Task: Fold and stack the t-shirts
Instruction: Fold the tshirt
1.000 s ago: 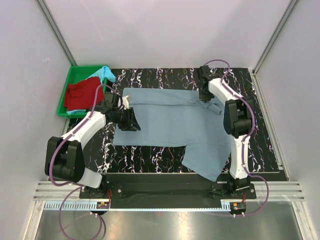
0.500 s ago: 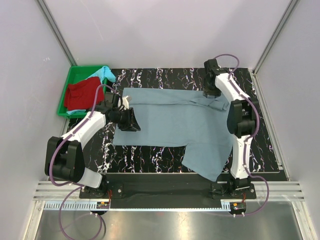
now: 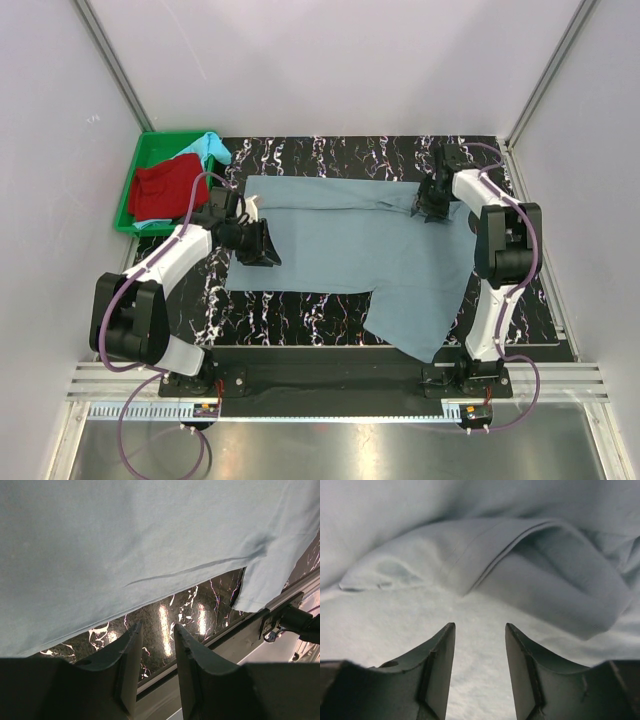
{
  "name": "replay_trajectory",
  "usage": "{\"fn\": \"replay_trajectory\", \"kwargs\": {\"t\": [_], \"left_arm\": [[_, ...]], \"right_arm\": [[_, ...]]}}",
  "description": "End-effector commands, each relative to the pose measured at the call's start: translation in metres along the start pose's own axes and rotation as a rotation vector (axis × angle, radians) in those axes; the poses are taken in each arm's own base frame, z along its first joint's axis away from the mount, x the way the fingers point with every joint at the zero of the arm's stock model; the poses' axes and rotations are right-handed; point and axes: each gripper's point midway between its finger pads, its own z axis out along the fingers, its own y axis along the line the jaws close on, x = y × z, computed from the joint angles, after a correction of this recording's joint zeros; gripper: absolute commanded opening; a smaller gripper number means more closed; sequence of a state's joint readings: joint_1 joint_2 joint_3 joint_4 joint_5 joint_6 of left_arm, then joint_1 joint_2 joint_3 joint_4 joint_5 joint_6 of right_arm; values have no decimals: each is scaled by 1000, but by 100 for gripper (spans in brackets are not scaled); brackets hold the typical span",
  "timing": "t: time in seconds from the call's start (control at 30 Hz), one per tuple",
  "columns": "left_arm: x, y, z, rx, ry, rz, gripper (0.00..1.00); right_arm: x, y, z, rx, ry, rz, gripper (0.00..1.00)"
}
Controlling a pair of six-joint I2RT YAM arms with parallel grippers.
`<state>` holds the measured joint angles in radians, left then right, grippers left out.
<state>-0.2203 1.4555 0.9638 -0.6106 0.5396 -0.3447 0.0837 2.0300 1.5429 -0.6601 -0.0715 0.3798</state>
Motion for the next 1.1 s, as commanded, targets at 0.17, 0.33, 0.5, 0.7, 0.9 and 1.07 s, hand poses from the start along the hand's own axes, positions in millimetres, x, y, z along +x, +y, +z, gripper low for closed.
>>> {"fn": "replay_trajectory", "kwargs": {"t": [0.17,0.33,0.5,0.7,0.9,1.07], "left_arm": [[-8,-10,-7,35,-35,14,36],[-6,-8,-6,30,-30,10,36],[-6,-9,-6,31,-23,8,36],[-5,-8,-6,27,-22,6,36],[-5,-7,-6,25,-20,6,36],[-5,-7,-5,25,-18,6,36]], "right_arm": [[-37,21,1,-148,-114,69,43],[-38,22,12,-150,-106,84,40],[-47,22,21,-141,-123,79,35],[-55,20,21,-127,-156,78,34],[-62,28,15,-166,-179,121,19],[-64,32,13,-176,-184,150,8]]}}
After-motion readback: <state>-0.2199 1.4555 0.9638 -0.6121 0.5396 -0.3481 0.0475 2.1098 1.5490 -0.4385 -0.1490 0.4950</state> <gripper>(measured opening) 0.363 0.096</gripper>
